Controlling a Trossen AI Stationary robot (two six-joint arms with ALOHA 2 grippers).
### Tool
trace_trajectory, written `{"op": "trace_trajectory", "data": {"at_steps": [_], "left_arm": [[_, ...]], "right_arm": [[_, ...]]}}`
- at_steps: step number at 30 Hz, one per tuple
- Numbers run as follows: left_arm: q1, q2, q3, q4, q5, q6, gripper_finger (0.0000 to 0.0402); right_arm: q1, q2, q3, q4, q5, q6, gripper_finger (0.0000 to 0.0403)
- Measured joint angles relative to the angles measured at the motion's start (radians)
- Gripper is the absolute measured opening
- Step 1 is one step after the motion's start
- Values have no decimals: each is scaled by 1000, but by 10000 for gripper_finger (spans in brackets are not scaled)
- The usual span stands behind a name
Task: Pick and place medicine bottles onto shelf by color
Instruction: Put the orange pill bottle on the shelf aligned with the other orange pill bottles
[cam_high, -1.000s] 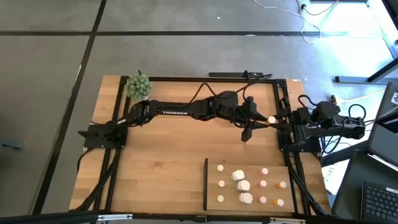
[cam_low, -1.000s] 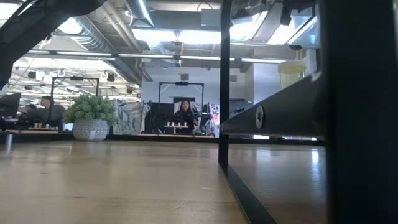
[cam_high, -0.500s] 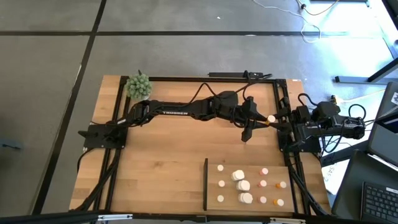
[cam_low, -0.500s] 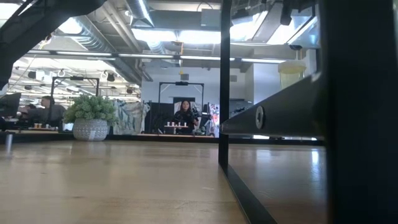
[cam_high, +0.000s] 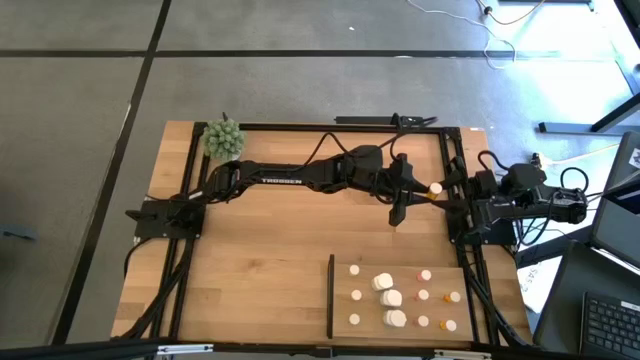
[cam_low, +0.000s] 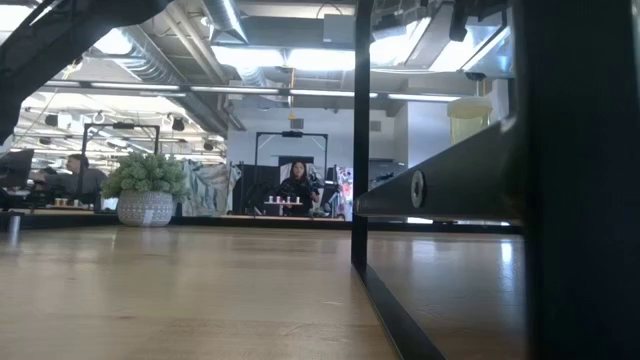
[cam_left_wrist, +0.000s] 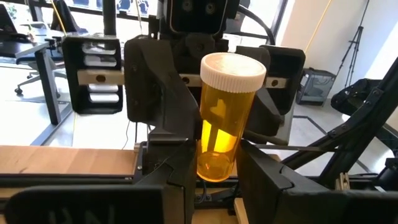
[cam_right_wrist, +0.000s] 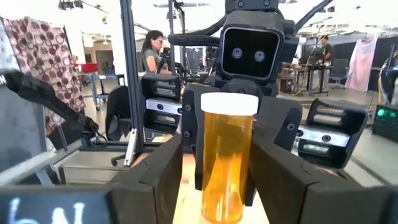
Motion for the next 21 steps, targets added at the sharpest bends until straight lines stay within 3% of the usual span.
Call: {"op": "trace_trajectory", "data": {"at_steps": [5,14,21], "left_arm": [[4,0,0,-37,5,30,87],[4,0,0,-52,35,47,87],[11,0,0,-99,35,48,87]], "right_arm": [[0,-2,33,-99,5,-50,185],[0,0,218,-358,97,-43,180],[0,92,332,-522,137,-14,180]]}}
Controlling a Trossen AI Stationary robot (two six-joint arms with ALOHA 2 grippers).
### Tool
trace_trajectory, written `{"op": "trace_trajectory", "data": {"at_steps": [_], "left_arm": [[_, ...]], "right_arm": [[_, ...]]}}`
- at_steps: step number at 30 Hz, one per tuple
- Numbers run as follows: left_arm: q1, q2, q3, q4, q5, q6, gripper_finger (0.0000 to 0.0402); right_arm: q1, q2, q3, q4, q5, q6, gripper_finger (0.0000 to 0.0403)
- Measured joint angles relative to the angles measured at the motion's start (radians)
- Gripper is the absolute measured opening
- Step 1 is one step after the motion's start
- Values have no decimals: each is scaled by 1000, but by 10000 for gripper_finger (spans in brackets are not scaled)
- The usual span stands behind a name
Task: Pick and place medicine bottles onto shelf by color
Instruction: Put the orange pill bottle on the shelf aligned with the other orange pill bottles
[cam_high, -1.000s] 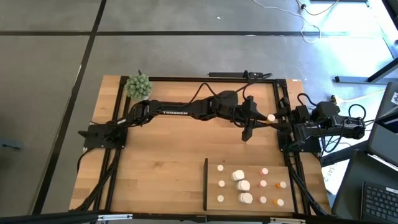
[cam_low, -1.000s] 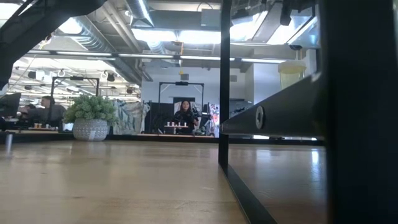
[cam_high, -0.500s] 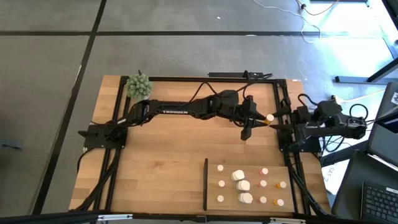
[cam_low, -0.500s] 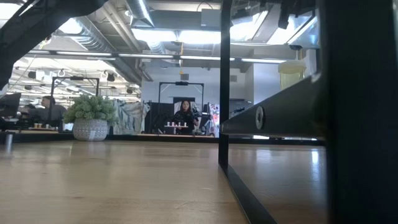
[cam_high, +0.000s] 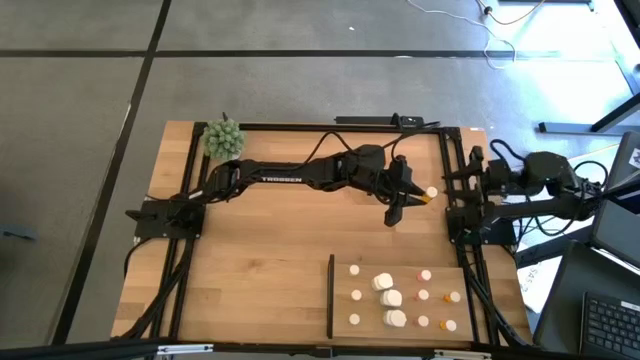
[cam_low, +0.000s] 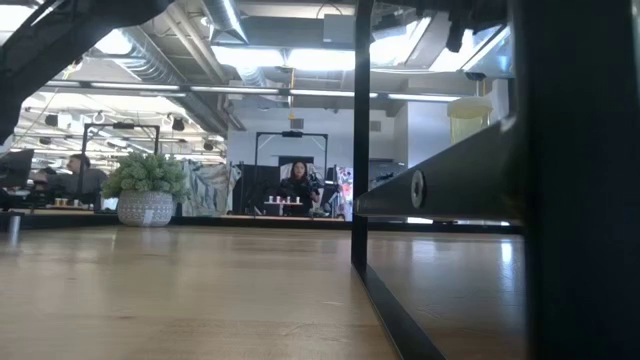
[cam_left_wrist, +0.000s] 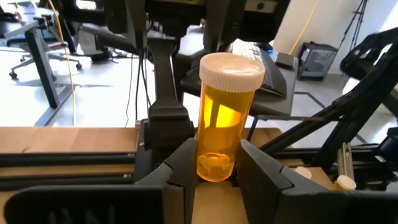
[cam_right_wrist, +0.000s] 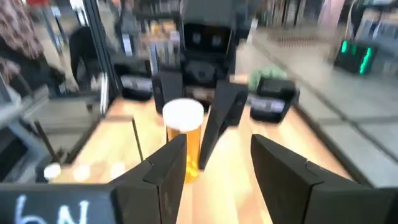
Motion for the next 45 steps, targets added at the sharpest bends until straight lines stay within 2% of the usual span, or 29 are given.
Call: {"op": "trace_trajectory", "data": {"at_steps": [13,19,23,33,45], "left_arm": [[0,0,0,-44,-21,9,87],[-4,0,0,-85,-42,43,87],[-4,0,0,-83,-42,51,87],[-8,0,0,-82,-45,52,87],[-9,0,0,-83,-44,52,87]], "right_arm": [[0,371,292,-338,-2,24,180],[0,484,440,-457,-5,27,180],[0,548,509,-529,-64,68,180],[0,664,534,-578,-73,77,180],[0,720,534,-574,-73,48,180]]}}
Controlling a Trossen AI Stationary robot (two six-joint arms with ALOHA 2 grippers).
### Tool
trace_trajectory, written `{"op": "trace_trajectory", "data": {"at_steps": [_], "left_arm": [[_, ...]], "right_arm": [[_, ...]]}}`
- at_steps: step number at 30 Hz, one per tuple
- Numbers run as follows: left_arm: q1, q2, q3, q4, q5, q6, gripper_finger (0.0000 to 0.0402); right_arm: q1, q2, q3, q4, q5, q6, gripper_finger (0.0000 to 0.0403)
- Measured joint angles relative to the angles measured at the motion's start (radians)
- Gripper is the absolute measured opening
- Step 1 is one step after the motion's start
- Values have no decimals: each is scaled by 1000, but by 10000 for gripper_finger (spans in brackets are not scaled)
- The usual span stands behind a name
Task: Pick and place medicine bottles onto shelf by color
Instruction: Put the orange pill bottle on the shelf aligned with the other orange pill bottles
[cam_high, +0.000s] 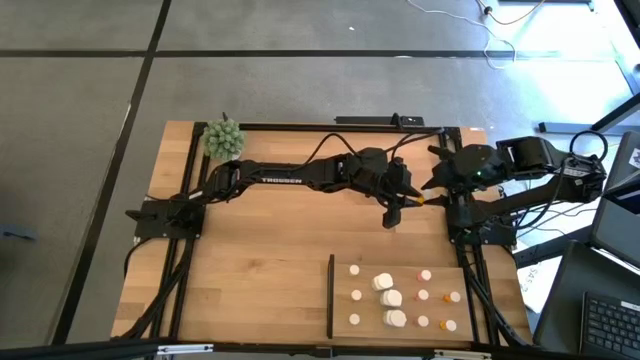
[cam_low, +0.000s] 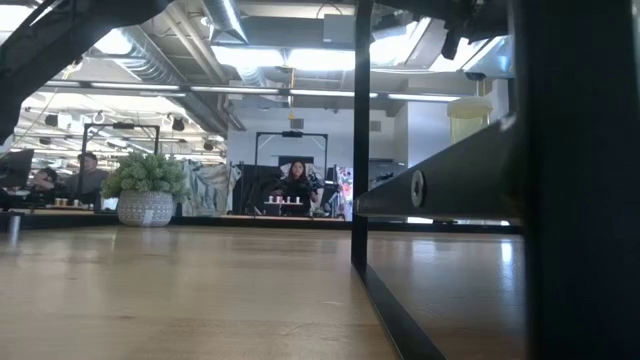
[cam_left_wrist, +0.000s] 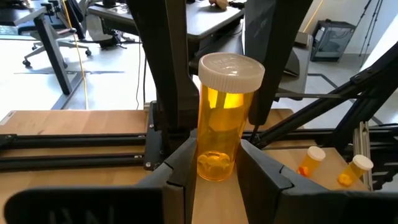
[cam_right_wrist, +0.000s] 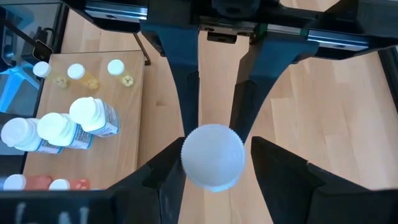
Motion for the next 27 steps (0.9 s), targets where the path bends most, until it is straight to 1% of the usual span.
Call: {"op": "trace_trajectory", "data": {"at_steps": [6,9,19,22,27], "left_arm": [[0,0,0,-3,0,0,87],[0,0,0,-9,-2,0,87],[2,-1,0,-17,-4,1,87],[2,-1,0,-17,-4,1,87],[2,-1,0,-17,-9,-1,87]], "right_arm": [[0,3,0,0,5,-27,180],[0,3,0,0,23,-26,174],[0,3,-1,0,25,-32,101],[0,3,-1,0,25,-42,98],[0,3,-1,0,25,-45,107]]}}
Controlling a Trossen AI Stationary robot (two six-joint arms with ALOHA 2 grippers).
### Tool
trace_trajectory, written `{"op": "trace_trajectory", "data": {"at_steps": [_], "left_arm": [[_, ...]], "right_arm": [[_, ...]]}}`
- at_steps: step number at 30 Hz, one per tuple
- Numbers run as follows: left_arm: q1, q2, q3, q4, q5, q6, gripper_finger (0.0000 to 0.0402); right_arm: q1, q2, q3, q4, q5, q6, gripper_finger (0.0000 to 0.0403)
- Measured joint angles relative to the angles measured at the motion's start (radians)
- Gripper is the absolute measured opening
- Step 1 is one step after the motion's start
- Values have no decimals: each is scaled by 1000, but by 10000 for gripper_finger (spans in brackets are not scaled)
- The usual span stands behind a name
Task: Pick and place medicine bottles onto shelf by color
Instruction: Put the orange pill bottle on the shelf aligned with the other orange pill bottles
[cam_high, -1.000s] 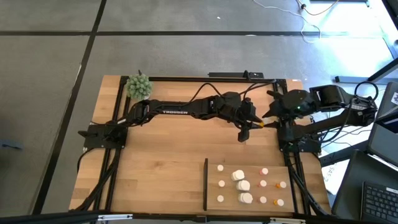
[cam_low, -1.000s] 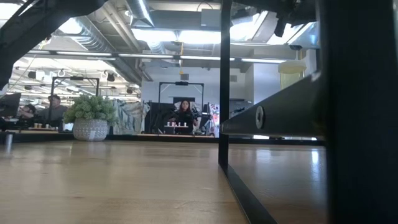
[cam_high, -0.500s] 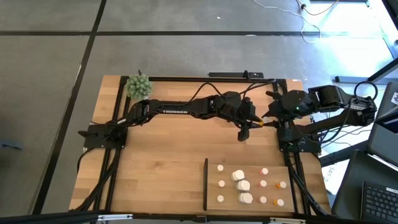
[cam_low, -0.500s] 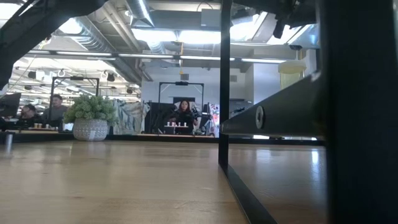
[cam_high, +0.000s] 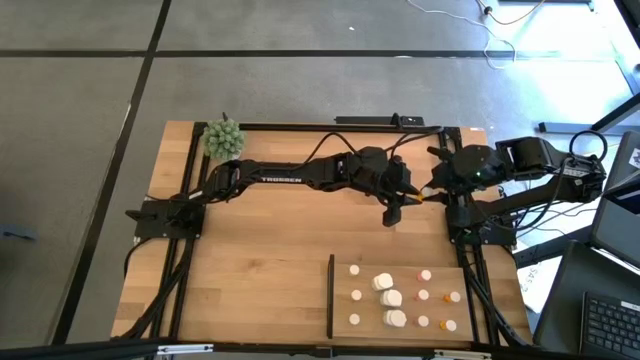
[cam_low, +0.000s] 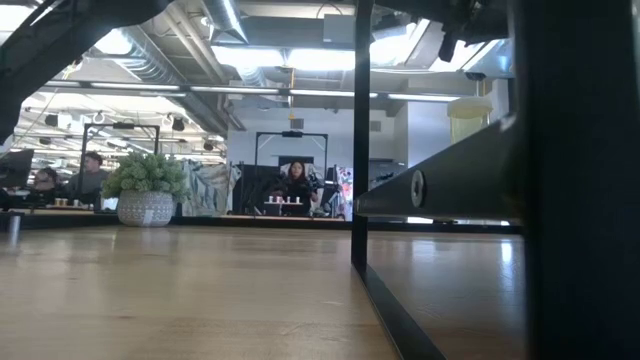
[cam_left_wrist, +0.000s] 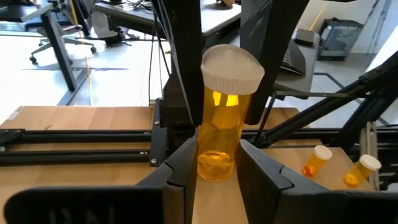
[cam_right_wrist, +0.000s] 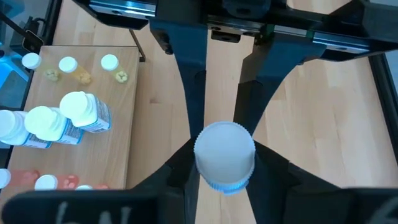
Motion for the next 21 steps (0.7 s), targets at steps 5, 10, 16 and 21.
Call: {"op": "trace_trajectory", "data": {"at_steps": [5,10,16,21], "left_arm": [[-1,0,0,0,-50,-21,87],[-3,0,0,1,-50,-25,93],[-2,0,0,-1,-53,-28,110],[-2,0,0,-2,-78,-32,134]], "right_arm": [[0,0,0,-3,7,-4,100],[0,2,0,-3,6,-5,101],[0,5,0,-2,5,-5,102],[0,6,0,8,7,-4,102]]}}
